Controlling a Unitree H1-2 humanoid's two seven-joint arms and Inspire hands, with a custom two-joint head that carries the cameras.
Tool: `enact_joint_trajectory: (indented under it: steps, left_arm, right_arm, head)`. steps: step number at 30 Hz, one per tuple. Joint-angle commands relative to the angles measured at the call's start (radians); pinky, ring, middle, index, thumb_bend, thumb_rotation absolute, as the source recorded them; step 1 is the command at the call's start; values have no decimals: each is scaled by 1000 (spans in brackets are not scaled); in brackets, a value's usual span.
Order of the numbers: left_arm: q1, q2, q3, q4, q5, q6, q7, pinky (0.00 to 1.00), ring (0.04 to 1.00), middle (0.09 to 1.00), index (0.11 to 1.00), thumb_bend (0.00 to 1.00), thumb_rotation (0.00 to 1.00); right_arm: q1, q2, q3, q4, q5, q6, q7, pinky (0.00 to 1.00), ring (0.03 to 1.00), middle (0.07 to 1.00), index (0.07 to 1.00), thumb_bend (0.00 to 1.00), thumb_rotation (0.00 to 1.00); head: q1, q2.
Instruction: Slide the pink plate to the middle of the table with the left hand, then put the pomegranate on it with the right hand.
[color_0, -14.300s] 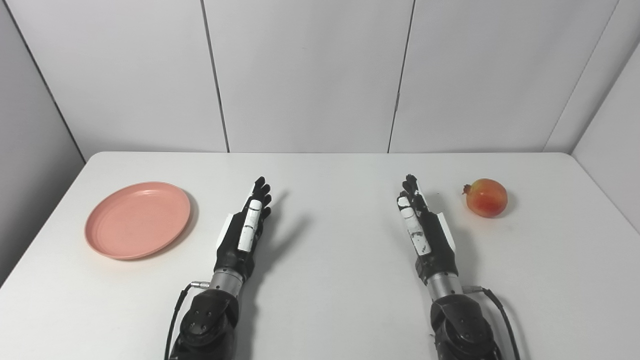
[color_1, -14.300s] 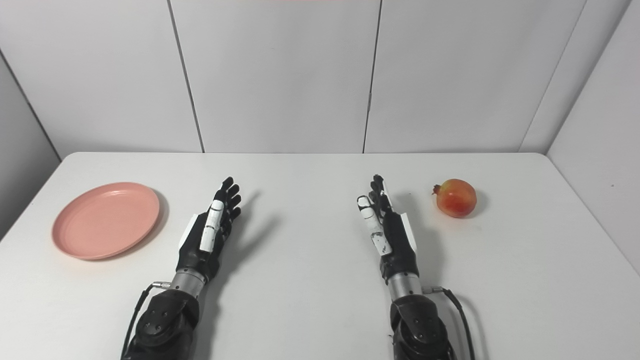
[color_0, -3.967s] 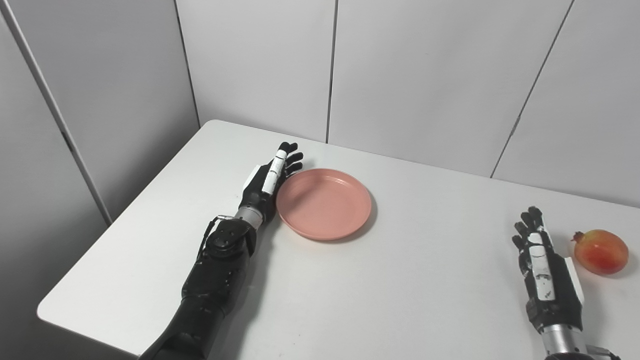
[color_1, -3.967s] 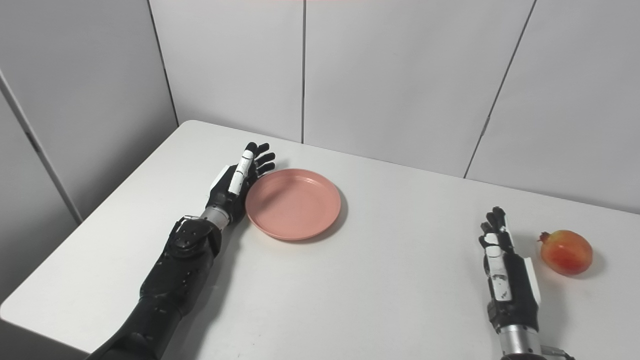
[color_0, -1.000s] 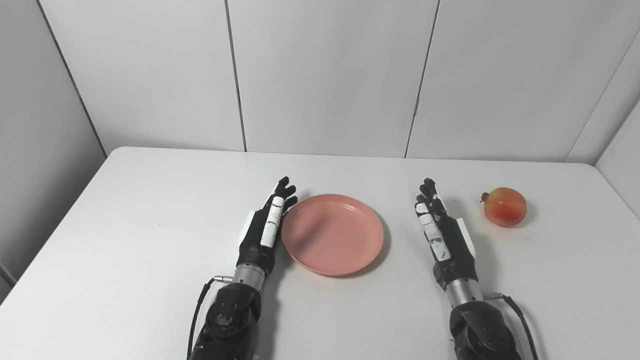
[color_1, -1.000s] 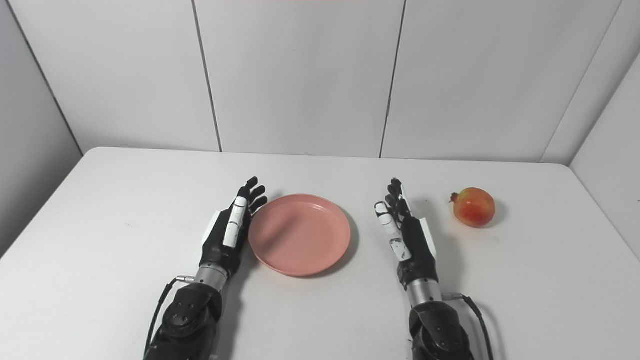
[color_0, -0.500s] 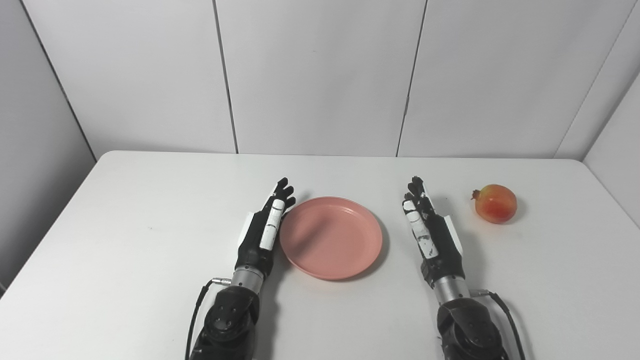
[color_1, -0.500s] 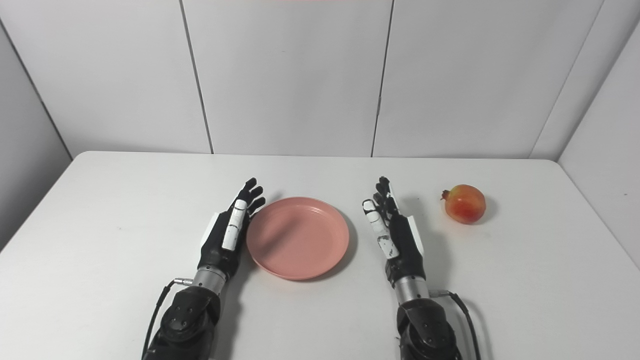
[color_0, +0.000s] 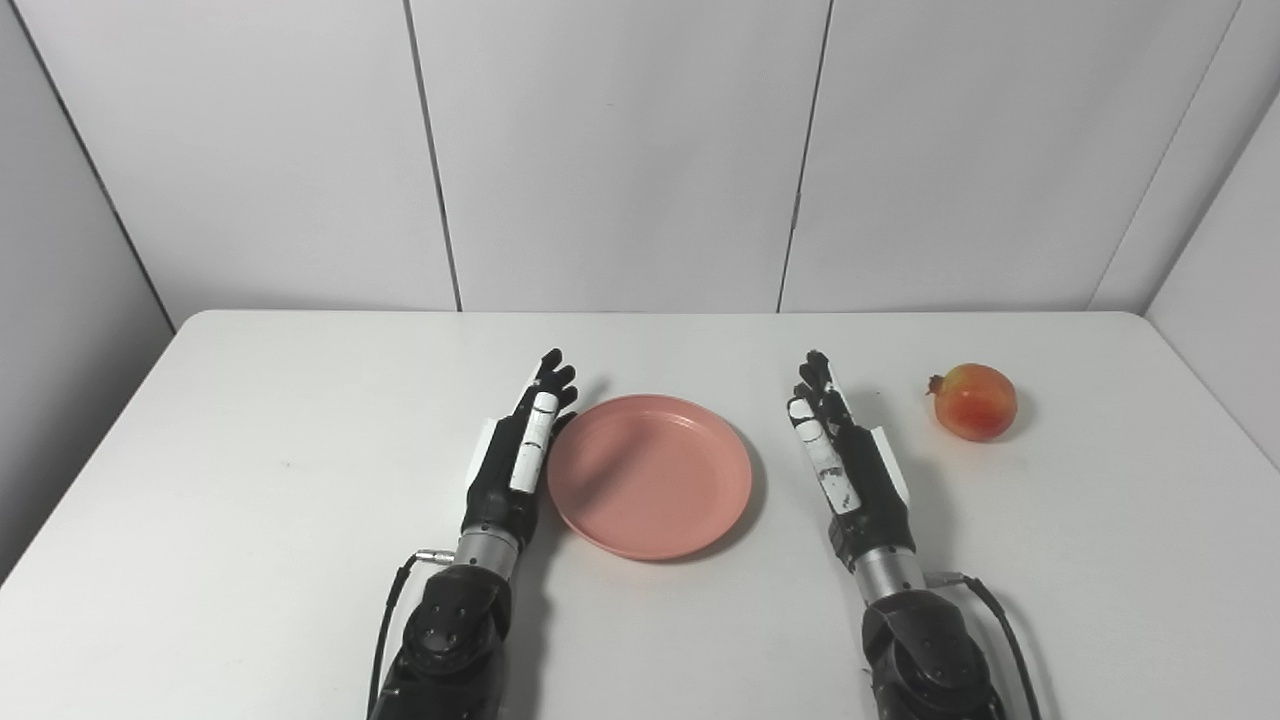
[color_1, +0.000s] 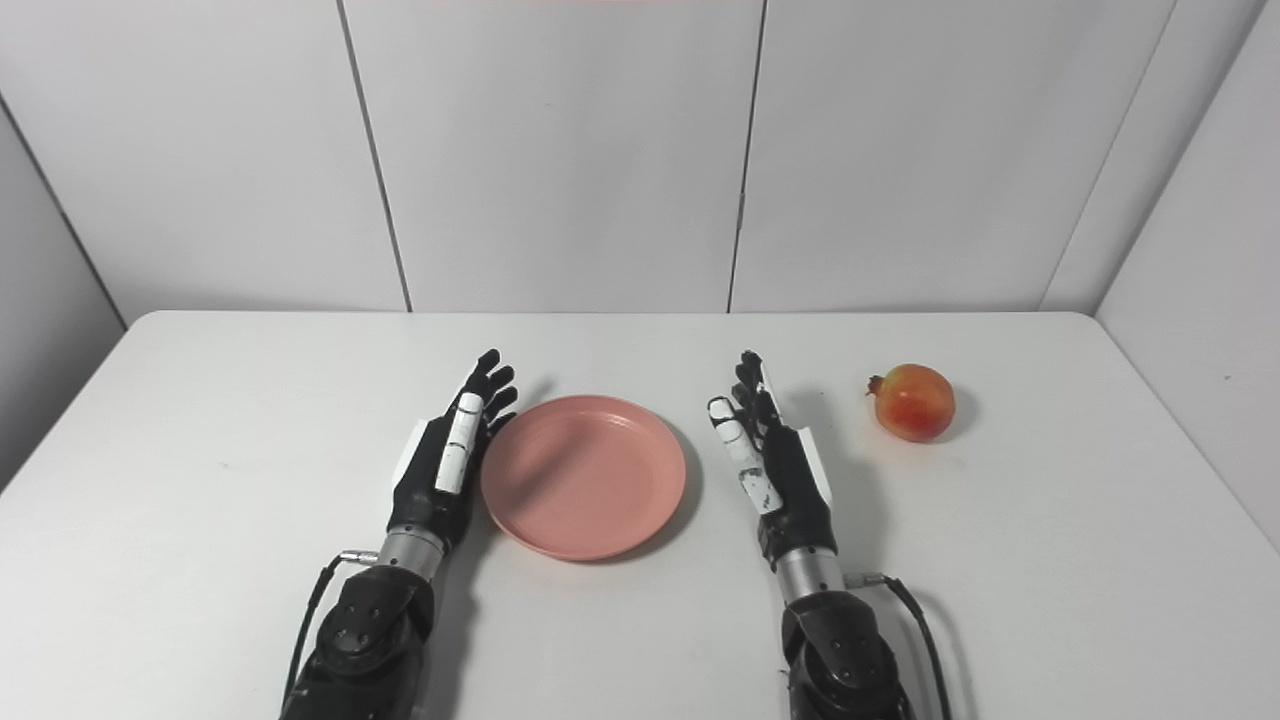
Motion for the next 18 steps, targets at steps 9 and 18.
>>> enact_joint_trajectory:
  steps: [9, 18]
  left_arm:
    - [-31, -8, 15, 18, 29, -19, 66, 873, 917, 926, 911, 634, 1000]
    - [-29, -9, 19, 17, 19, -22, 64, 876, 927, 934, 918, 615, 1000]
  right_arm:
    - [-112, -72, -78, -78, 0, -44, -44, 1000, 1000, 1000, 1000, 673, 843]
    - [-158, -148, -134, -91, -75, -63, -113, 1000, 1000, 1000, 1000, 728, 833]
  head:
    - [-2, 5]
    - [-8, 7]
